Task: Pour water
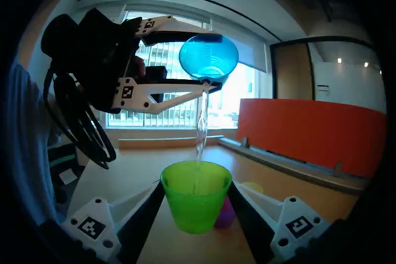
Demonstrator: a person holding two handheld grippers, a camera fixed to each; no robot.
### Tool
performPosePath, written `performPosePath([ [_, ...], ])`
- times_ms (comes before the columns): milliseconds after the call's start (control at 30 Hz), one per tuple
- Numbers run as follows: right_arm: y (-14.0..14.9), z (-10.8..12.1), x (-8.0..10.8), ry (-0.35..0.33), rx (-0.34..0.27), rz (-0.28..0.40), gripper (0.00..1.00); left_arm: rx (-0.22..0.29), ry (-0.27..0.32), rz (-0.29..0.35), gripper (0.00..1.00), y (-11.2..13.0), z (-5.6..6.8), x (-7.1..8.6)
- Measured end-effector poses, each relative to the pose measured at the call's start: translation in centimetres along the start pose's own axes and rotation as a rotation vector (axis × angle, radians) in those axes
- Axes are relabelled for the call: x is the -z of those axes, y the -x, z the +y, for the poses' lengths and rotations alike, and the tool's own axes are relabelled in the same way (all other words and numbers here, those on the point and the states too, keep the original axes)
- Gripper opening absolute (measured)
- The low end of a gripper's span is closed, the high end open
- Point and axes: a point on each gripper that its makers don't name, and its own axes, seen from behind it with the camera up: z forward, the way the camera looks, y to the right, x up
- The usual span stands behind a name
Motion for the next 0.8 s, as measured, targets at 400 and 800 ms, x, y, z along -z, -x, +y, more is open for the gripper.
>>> performPosePath([
  [400,-0.27,0.1,-0.08,0.002,0.011,0.001,0.9,-0.068,-0.002,0.006,0.89,-0.51,0.27,0.0],
  [800,-0.22,0.38,0.01,0.008,0.015,0.004,0.9,-0.14,-0.007,0.01,0.89,-1.0,0.45,0.2],
])
